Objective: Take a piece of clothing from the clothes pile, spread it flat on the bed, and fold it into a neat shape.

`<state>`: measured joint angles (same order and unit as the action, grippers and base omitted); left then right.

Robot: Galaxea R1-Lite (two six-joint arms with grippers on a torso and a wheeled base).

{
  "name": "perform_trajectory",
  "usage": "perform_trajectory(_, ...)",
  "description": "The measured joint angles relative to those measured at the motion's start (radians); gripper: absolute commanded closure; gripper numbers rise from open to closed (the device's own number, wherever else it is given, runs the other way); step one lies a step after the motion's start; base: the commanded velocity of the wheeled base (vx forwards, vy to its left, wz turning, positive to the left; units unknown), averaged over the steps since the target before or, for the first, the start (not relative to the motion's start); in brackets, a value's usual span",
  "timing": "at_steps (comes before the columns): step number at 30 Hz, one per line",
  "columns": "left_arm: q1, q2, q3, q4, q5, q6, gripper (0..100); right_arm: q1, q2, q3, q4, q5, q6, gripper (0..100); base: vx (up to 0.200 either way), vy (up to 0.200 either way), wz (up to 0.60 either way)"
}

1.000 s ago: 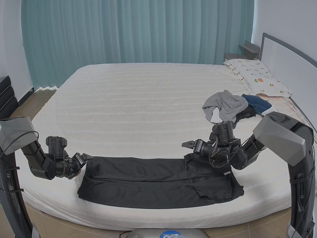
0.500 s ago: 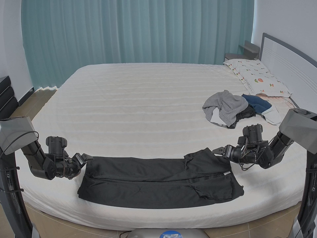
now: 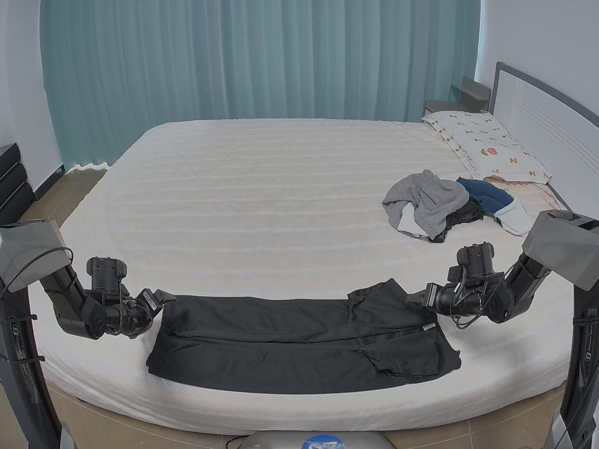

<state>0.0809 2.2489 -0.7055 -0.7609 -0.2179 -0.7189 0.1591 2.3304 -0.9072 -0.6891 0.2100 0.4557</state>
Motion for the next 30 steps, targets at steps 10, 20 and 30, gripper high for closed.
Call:
perform_trajectory(10,0.000,0.000,0.000,0.000,0.000,0.000,0,-0.032,-0.003,0.047,0.001,0.001,-0.038,100,0.000,0.000,0.00)
perform_trajectory(20,0.000,0.000,0.000,0.000,0.000,0.000,0,-0.048,-0.043,0.102,-0.012,0.079,-0.037,0,0.000,0.000,0.00)
perform_trajectory(30,0.000,-0.001,0.000,0.000,0.000,0.000,0,-0.036,-0.040,0.045,-0.016,0.086,-0.005,0,0.000,0.000,0.00)
